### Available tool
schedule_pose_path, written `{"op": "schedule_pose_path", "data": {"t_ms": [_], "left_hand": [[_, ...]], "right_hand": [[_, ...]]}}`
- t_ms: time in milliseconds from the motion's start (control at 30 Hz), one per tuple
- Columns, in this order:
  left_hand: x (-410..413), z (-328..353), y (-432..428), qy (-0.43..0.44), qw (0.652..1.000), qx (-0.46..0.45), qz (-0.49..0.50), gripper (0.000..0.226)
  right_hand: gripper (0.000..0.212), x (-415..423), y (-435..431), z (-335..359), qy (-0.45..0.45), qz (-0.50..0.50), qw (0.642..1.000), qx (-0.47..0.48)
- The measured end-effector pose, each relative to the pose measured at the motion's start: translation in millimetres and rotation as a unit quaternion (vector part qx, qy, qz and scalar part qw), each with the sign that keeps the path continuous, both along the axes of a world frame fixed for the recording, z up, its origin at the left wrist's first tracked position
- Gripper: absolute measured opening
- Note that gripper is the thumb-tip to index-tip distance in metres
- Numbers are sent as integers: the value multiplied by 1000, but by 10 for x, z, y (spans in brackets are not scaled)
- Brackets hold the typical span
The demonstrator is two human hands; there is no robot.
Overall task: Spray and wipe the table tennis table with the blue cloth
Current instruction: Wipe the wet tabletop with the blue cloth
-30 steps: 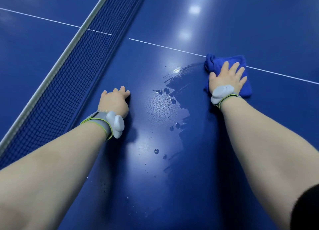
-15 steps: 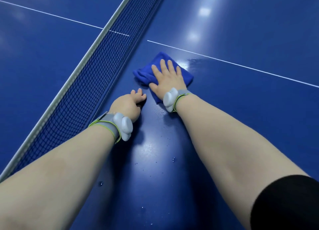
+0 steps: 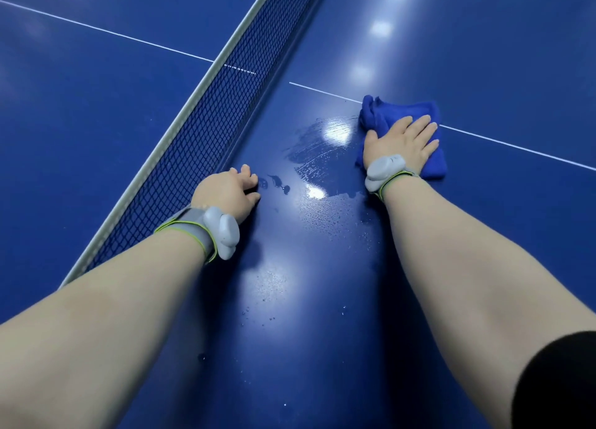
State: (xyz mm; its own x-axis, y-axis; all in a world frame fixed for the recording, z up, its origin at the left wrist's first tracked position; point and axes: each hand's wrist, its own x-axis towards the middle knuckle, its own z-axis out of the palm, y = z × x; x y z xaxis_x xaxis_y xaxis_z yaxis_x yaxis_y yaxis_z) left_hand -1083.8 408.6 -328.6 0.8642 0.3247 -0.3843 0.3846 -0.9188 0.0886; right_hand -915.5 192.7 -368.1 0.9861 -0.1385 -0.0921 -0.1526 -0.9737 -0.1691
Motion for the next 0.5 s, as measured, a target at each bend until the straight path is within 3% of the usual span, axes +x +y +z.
{"op": "schedule_pose_path", "data": {"t_ms": [167, 333, 500], "left_hand": [[16, -16, 21, 7, 1000, 12, -10, 49], [30, -18, 80, -11, 999, -26, -17, 45], [-59, 72, -21, -213, 972, -93, 36, 46]], "right_hand": [[78, -9, 308, 24, -1, 106, 994, 0], [76, -261, 729, 36, 10, 267, 964, 3], [76, -342, 655, 34, 21, 288, 957, 7]]}}
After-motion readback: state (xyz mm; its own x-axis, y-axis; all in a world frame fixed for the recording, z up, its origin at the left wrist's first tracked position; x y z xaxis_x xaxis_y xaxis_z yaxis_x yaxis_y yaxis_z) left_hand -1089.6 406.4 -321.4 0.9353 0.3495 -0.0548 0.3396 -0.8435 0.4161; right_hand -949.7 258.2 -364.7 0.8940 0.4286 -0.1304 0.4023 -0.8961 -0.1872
